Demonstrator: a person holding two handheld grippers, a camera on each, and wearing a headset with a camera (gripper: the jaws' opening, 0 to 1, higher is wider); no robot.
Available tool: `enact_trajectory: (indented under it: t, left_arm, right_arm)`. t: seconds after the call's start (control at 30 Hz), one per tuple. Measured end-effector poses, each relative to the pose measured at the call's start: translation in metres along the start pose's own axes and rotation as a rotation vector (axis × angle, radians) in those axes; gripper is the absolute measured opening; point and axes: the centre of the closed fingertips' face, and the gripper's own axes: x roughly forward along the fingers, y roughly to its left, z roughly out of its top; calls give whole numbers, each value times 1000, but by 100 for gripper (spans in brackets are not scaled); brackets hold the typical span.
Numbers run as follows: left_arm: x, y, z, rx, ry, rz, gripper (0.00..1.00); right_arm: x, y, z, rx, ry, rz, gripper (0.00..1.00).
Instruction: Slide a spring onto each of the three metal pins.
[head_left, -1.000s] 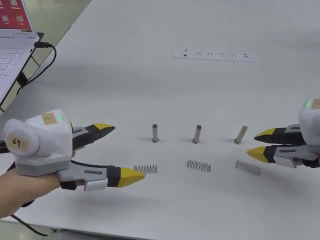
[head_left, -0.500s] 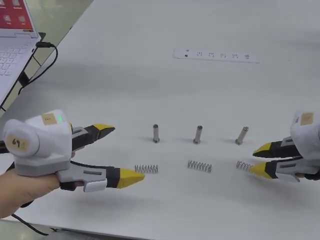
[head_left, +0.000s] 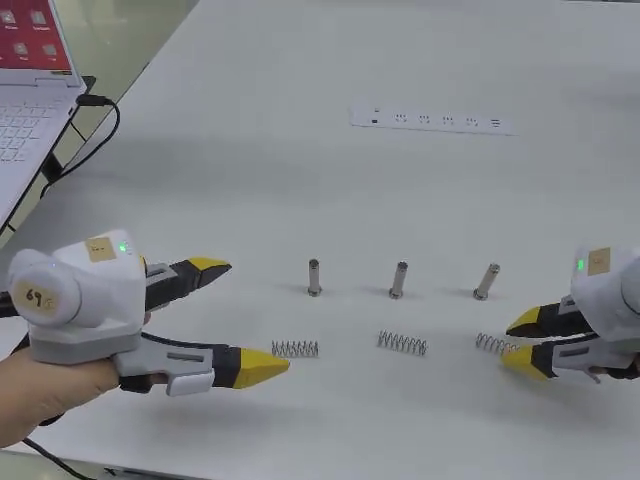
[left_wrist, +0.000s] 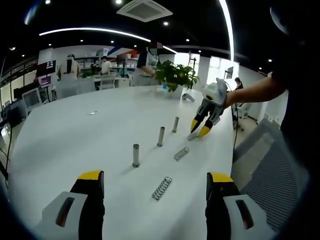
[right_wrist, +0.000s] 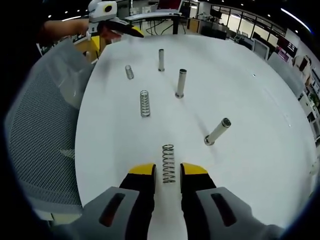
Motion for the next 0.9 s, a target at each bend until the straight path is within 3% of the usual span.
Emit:
enact_trajectory:
  t: [0.9]
  left_arm:
    - [-1,-3,-1,2,6,-6,80]
  right_arm:
    - [6,2,-7,-41,47,2,10]
